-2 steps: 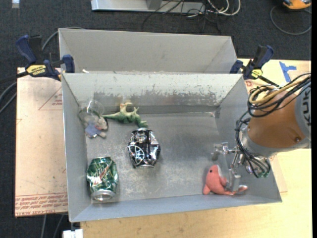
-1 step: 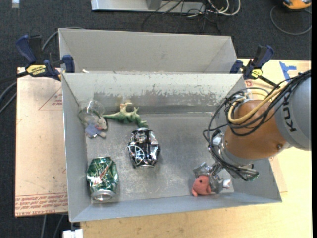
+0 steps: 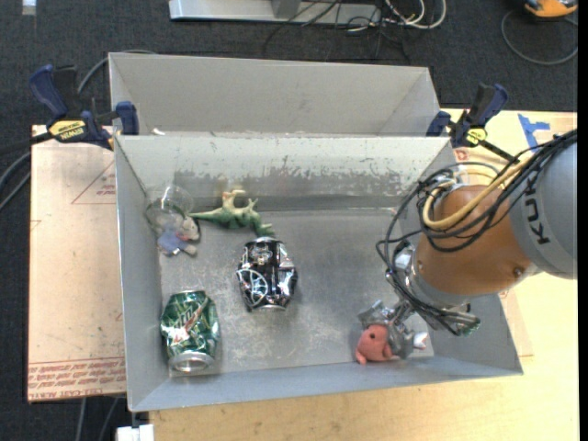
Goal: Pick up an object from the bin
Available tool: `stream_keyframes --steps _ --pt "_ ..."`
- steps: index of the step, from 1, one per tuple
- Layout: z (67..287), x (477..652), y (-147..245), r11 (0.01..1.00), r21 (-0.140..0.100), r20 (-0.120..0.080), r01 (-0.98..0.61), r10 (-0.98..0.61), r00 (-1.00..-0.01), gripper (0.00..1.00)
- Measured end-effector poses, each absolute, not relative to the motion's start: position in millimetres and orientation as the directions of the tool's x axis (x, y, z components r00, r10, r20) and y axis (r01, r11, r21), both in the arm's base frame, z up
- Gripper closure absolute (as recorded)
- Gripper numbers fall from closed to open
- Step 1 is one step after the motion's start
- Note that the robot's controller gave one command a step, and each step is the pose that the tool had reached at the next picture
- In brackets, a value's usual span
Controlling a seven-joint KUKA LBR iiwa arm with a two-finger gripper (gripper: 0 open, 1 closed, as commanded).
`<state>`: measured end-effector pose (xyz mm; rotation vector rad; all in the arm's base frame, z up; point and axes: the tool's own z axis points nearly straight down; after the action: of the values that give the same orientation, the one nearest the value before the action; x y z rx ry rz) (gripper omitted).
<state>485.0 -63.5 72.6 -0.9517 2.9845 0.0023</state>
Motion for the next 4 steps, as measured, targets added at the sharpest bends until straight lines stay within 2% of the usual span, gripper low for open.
stream_keyframes --steps 1,2,3,4 --pt "72 505.6 -55 0.892 -0.001 -0.008 -0.451 -0.451 -0.892 1.00" --pt "184 486.2 -56 0.815 0.003 -0.007 -0.579 -0.579 -0.815 1.00" --pt "95 498.2 -51 0.831 -0.004 -0.013 -0.556 -0.556 -0.831 1.00" --pt "149 494.8 -42 0.814 0.005 -0.007 -0.580 -0.580 -0.814 1.00"
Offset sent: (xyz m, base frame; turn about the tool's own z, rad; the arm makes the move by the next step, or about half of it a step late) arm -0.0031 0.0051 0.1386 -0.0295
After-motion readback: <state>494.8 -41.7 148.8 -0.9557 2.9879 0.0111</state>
